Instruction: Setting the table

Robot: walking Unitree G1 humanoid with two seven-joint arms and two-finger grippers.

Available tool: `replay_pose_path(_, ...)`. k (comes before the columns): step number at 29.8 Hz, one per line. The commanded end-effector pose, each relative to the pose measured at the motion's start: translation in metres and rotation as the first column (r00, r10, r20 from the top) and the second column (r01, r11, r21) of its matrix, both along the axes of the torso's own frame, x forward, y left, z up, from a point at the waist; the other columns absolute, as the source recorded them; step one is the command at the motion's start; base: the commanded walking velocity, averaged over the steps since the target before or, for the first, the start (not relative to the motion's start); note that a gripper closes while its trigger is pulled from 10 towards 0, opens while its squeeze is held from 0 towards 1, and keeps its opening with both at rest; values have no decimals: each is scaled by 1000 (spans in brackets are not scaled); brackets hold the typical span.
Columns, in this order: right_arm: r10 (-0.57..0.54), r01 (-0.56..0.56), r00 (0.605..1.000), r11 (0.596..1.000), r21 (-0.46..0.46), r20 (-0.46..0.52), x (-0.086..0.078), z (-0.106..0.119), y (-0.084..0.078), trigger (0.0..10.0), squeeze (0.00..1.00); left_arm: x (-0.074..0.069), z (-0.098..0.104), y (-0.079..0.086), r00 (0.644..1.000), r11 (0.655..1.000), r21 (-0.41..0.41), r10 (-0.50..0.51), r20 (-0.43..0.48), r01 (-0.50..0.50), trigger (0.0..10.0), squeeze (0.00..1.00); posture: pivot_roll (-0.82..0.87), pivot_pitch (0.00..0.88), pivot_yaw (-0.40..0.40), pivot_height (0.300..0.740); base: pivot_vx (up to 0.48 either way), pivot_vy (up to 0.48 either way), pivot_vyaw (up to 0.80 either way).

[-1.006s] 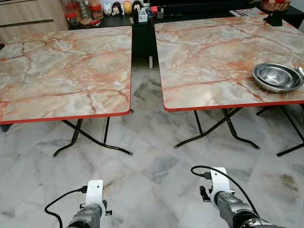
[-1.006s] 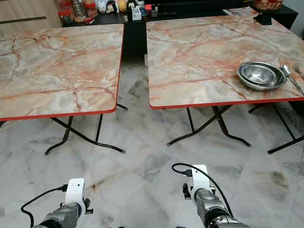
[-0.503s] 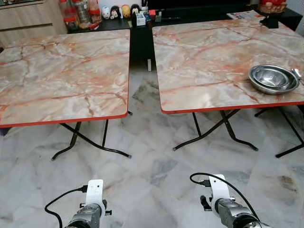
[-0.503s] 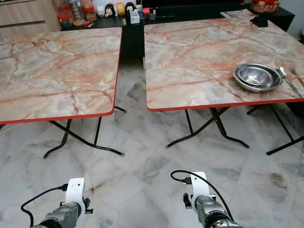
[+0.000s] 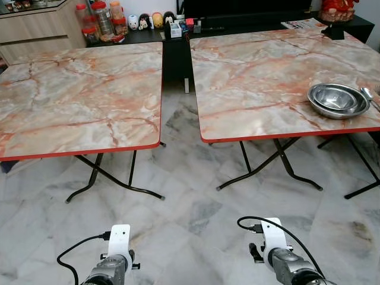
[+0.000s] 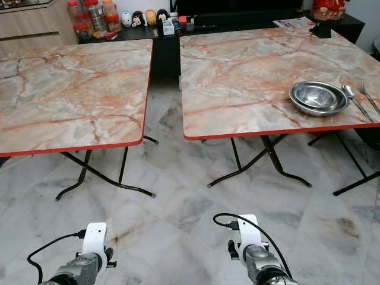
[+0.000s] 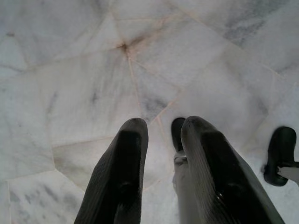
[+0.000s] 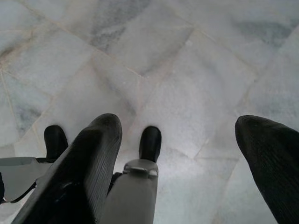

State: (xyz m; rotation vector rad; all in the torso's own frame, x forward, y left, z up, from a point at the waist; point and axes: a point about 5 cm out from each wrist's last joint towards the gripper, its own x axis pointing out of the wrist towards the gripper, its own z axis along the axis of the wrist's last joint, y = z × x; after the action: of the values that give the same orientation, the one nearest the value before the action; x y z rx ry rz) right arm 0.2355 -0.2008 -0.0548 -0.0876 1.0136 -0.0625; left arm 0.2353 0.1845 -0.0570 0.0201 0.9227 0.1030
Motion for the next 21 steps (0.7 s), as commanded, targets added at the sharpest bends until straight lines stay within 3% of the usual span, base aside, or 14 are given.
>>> replay_pose_path(1, 12, -12, 999, 1000, 13, 37, 8, 4, 7, 10000, 0, -4, -2, 9, 1000, 1000, 26, 4, -20, -3, 10000, 0, -79, 60, 71, 740, 0, 319, 0)
replay_pose_path(6, 35, -35, 998, 999, -11, 54, 11, 7, 6, 10000, 0, -3, -1, 10, 1000, 1000, 29, 2, -17, -2, 10000, 0, -78, 76, 77, 740, 0, 311, 91)
replay_pose_path(9, 22, -22, 998, 1000, 0, 59, 10, 6, 8, 10000, 0, -3, -1, 10, 1000, 1000, 30, 3, -17, -2, 10000, 0, -78, 76, 77, 740, 0, 296, 444)
replay_pose_path(21, 8, -11, 998, 999, 46, 67, 9, 4, 12, 10000, 0, -3, 0, 11, 1000, 999, 37, -1, -14, 1, 10000, 0, -85, 76, 82, 740, 0, 290, 0)
